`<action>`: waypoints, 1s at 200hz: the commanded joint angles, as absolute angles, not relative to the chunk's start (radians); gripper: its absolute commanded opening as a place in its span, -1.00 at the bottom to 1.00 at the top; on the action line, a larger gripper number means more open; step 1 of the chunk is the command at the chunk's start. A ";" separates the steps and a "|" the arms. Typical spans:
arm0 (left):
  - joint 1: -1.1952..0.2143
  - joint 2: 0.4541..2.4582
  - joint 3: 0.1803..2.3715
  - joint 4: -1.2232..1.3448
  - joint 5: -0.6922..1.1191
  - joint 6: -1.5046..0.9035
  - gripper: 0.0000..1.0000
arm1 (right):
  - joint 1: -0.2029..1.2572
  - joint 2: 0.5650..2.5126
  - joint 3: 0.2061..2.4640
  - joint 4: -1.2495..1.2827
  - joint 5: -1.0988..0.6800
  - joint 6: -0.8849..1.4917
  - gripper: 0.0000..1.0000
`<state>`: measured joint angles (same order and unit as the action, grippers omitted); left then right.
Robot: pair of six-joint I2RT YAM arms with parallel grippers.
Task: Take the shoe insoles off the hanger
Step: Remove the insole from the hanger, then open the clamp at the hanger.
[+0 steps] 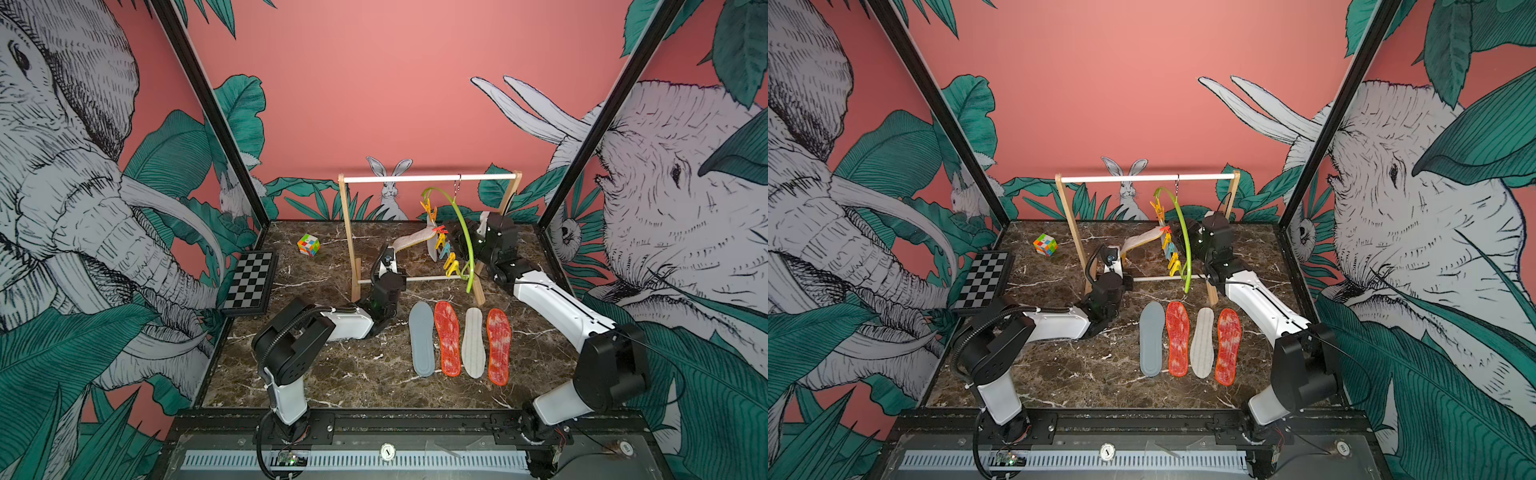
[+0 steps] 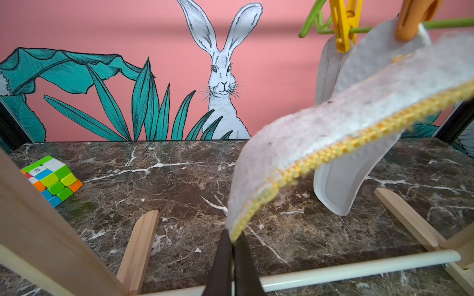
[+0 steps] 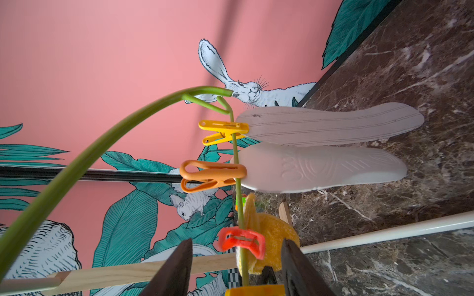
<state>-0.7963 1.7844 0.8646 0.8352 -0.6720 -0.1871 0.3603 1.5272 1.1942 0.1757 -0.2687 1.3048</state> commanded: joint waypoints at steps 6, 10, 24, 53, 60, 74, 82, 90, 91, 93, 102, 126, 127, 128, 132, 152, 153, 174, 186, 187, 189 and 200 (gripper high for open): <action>-0.790 1.729 0.851 0.827 -0.679 -0.189 -1.00 | 0.365 1.547 1.223 0.236 -0.275 1.309 -0.01; -0.790 1.728 0.850 0.826 -0.679 -0.189 -1.00 | 0.366 1.549 1.225 0.236 -0.277 1.310 -0.02; -0.788 1.723 0.847 0.824 -0.680 -0.189 -1.00 | 0.365 1.557 1.229 0.237 -0.276 1.311 -0.06; -0.787 1.719 0.842 0.819 -0.678 -0.190 -1.00 | 0.364 1.563 1.230 0.244 -0.272 1.307 -0.13; -0.785 1.718 0.841 0.819 -0.679 -0.190 -1.00 | 0.365 1.565 1.230 0.245 -0.270 1.306 -0.14; -0.786 1.715 0.838 0.819 -0.680 -0.190 -1.00 | 0.365 1.569 1.232 0.248 -0.271 1.307 -0.18; -0.786 1.712 0.835 0.816 -0.680 -0.189 -1.00 | 0.365 1.573 1.233 0.253 -0.272 1.308 -0.20; -0.786 1.710 0.834 0.816 -0.680 -0.189 -1.00 | 0.365 1.575 1.234 0.256 -0.274 1.309 -0.23; -0.786 1.709 0.833 0.816 -0.680 -0.189 -1.00 | 0.364 1.576 1.234 0.256 -0.274 1.308 -0.23; -0.786 1.709 0.833 0.816 -0.680 -0.190 -1.00 | 0.364 1.578 1.234 0.257 -0.274 1.309 -0.23; -0.785 1.707 0.832 0.815 -0.681 -0.190 -1.00 | 0.365 1.580 1.236 0.258 -0.274 1.308 -0.25; -0.786 1.705 0.830 0.812 -0.683 -0.189 -1.00 | 0.365 1.587 1.240 0.256 -0.275 1.309 -0.30; -0.787 1.706 0.830 0.812 -0.683 -0.188 -1.00 | 0.365 1.587 1.240 0.257 -0.276 1.309 -0.30; -0.786 1.705 0.830 0.811 -0.683 -0.188 -1.00 | 0.364 1.587 1.240 0.258 -0.276 1.309 -0.30; -0.785 1.706 0.831 0.809 -0.683 -0.187 -1.00 | 0.365 1.588 1.241 0.259 -0.276 1.309 -0.31; -0.784 1.705 0.830 0.807 -0.683 -0.188 -1.00 | 0.365 1.593 1.250 0.263 -0.281 1.309 -0.34; -0.784 1.705 0.830 0.807 -0.683 -0.189 -1.00 | 0.364 1.594 1.250 0.263 -0.282 1.310 -0.34; -0.785 1.706 0.831 0.807 -0.683 -0.188 -1.00 | 0.364 1.594 1.250 0.276 -0.281 1.315 -0.35; -0.785 1.705 0.828 0.806 -0.683 -0.189 -1.00 | 0.364 1.593 1.250 0.292 -0.285 1.320 -0.35; -0.784 1.705 0.828 0.807 -0.683 -0.189 -1.00 | 0.364 1.593 1.249 0.293 -0.285 1.321 -0.35; -0.784 1.705 0.828 0.806 -0.684 -0.190 -1.00 | 0.364 1.593 1.250 0.295 -0.286 1.322 -0.35; -0.784 1.706 0.828 0.807 -0.681 -0.189 -1.00 | 0.365 1.593 1.247 0.306 -0.290 1.327 -0.36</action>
